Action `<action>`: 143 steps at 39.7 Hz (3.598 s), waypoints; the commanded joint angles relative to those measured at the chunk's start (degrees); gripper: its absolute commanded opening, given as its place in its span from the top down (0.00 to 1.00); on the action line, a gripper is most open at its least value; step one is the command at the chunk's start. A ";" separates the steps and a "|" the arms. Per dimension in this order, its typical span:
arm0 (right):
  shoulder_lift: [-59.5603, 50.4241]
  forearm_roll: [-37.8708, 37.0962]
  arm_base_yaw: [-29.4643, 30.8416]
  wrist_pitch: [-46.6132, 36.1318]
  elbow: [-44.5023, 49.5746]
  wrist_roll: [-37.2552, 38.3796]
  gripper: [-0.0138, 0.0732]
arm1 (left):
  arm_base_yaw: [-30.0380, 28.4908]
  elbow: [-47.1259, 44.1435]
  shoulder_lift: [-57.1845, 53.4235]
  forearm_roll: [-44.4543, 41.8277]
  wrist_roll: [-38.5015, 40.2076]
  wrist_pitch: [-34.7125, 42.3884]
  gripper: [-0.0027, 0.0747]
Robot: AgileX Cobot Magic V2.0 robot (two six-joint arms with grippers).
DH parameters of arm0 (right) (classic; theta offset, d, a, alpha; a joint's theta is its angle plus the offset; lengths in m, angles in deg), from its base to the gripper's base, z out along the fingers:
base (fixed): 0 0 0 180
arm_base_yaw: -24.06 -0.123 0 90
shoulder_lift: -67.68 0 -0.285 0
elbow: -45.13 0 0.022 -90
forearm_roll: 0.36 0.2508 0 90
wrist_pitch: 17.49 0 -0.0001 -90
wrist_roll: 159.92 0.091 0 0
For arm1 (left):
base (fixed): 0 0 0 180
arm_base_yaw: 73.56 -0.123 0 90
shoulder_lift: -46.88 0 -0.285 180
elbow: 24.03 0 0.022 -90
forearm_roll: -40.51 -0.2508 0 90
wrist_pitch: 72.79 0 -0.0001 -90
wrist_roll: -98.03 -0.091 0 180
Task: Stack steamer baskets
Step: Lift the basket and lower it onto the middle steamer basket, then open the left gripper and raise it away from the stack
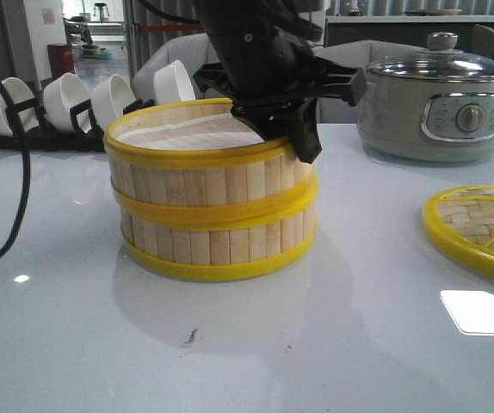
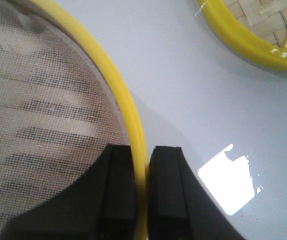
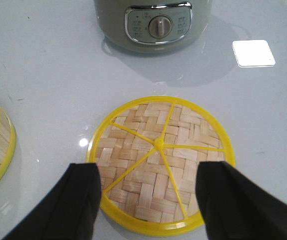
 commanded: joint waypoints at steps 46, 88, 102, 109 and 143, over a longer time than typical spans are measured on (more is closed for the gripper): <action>-0.42 0.02 0.20 -4.17 -2.09 -0.25 0.24 | 0.71 9.82 -3.71 -1.66 -0.52 -0.45 0.45; -0.42 1.93 0.20 -3.79 -2.09 -0.25 0.24 | -42.47 7.43 -33.83 3.03 -0.68 -6.63 0.85; -0.42 2.25 -0.50 -3.67 -2.09 -0.25 0.24 | -42.45 -26.83 -56.59 3.03 -0.57 8.64 0.85; -0.42 2.25 -0.50 -3.63 -2.09 -0.25 0.24 | -37.82 -41.24 -64.75 3.03 -0.51 14.28 0.85; -0.42 2.25 -0.50 -1.88 -2.03 -0.25 0.24 | -33.53 -67.42 -82.63 2.21 -0.51 24.22 0.86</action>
